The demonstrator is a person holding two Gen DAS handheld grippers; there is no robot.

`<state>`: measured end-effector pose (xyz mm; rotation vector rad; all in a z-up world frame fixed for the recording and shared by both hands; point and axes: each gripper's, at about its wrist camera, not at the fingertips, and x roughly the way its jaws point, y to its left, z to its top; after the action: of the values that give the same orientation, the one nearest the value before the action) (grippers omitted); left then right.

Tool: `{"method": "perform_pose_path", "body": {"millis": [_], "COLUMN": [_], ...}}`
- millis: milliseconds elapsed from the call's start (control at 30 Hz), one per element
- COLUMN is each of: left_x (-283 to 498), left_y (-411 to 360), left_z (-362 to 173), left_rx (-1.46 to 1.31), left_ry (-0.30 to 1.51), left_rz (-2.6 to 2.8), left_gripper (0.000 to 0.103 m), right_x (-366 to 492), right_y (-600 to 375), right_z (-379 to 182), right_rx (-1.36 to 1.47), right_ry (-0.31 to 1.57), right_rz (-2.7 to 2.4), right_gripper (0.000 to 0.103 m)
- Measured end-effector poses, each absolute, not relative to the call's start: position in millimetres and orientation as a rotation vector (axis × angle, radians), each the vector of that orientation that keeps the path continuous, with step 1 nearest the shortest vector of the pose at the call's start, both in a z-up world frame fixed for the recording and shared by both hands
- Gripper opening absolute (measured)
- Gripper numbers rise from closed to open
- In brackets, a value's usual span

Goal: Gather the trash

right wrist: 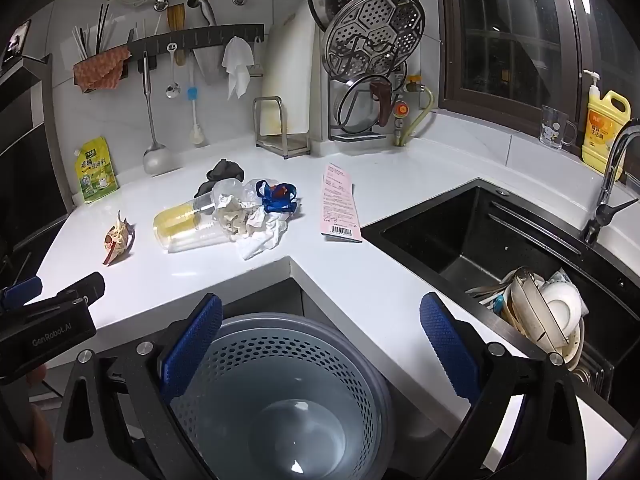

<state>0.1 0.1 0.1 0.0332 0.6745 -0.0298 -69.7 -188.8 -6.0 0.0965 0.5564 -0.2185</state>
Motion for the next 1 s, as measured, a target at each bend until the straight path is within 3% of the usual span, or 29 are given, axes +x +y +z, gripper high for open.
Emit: {"method": "perform_pose_path", "body": {"millis": [1000], "left_x": [-3.4], "left_y": [4.0], "left_z": [-5.8], "left_rx": [0.029], "left_ry": [0.675], "left_rz": [-0.015], "left_gripper": [0.097], "right_x": [-73.7], "right_y": [-184.9], "right_z": [2.1], "right_rx": [0.089], "right_ry": [0.553], "right_rz": [-0.22], "right_gripper": [0.094]}}
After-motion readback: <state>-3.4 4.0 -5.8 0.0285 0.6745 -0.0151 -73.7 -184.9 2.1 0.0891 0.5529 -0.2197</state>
